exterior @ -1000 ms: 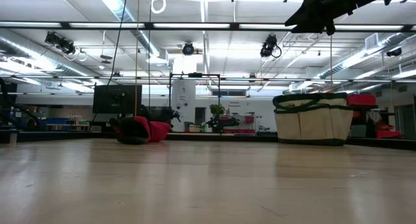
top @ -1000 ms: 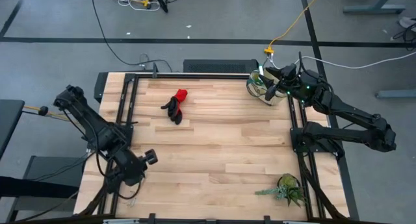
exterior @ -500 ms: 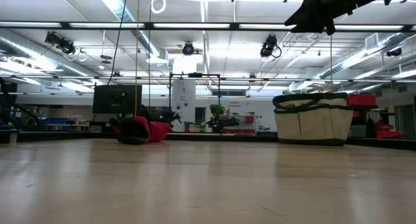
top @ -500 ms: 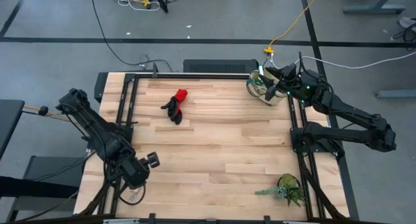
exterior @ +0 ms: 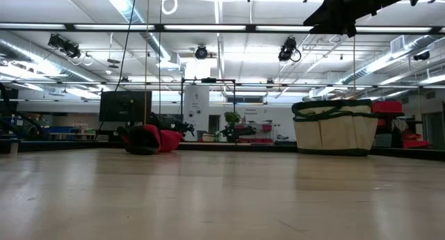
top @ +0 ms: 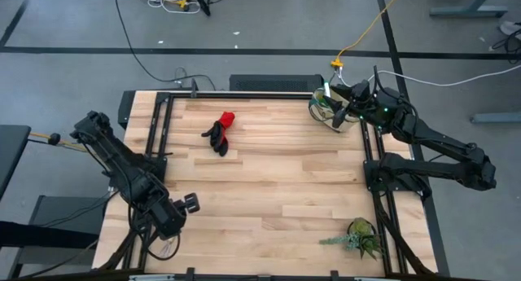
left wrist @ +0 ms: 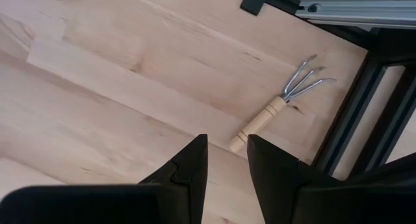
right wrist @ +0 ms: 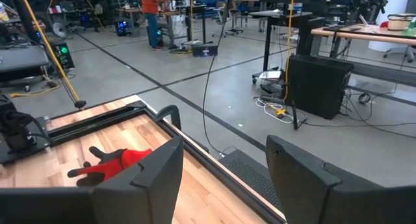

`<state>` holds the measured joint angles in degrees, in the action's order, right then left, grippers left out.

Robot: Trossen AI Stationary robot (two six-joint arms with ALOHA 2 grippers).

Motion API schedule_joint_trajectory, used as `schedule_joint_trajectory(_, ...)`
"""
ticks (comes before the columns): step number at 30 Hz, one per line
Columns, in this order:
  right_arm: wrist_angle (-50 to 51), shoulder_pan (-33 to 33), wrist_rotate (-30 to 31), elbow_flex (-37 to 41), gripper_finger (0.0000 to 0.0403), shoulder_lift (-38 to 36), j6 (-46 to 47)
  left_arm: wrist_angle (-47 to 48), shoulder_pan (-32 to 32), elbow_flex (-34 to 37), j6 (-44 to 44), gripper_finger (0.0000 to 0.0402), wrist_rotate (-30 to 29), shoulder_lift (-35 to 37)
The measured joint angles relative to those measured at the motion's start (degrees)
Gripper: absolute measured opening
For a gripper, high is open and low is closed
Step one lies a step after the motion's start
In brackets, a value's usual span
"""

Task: Pick & Place Garden tools in Gardening bag
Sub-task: Put the brown hand rake into the gardening bag

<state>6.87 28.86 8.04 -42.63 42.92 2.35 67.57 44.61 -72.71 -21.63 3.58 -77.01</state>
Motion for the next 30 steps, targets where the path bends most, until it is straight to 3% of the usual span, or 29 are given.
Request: schedule_joint_trajectory(30,0.0,0.0,0.0,0.0,0.0222,0.0,-0.3,0.0,0.0,0.0,1.7,0.0115,-3.6,0.0)
